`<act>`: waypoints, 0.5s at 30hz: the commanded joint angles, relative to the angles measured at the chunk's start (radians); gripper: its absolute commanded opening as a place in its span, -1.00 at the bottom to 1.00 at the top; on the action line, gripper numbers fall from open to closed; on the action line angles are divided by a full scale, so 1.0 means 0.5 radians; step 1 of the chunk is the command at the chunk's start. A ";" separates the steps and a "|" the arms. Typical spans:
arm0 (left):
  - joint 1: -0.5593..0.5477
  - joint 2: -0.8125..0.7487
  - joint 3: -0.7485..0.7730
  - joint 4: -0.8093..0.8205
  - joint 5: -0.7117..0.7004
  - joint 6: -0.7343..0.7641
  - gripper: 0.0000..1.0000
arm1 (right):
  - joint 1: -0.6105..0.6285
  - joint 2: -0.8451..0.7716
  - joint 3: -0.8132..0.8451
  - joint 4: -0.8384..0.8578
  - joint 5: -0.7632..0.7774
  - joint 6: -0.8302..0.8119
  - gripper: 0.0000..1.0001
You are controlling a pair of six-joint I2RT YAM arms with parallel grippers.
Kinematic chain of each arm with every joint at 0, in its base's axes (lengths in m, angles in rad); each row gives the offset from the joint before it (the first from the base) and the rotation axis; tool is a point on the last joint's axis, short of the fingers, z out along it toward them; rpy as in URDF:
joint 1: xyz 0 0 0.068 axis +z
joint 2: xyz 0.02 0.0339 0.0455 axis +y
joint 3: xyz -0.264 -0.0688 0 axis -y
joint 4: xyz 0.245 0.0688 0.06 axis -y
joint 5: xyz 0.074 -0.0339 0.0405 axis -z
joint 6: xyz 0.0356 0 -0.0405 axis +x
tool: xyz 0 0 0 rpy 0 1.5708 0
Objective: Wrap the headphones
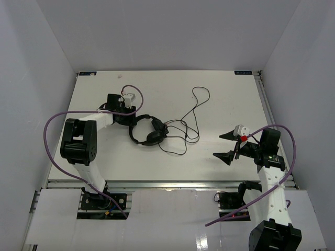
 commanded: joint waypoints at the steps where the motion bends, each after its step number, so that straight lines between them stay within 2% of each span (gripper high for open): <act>1: 0.024 0.139 -0.166 -0.291 -0.475 0.030 0.11 | 0.010 0.003 -0.007 0.010 -0.011 -0.022 0.84; 5: -0.081 0.069 -0.212 -0.283 -0.755 0.059 0.11 | 0.008 0.003 -0.005 0.013 -0.013 -0.019 0.84; 11: -0.173 0.137 -0.221 -0.286 -0.847 0.082 0.09 | 0.008 0.000 -0.008 0.013 -0.003 -0.016 0.84; 13: -0.184 0.160 -0.231 -0.287 -0.850 0.086 0.02 | 0.008 0.004 -0.008 0.013 0.000 -0.018 0.83; 15: -0.188 0.171 -0.240 -0.290 -0.853 0.081 -0.19 | 0.008 0.003 -0.008 0.016 0.002 -0.019 0.83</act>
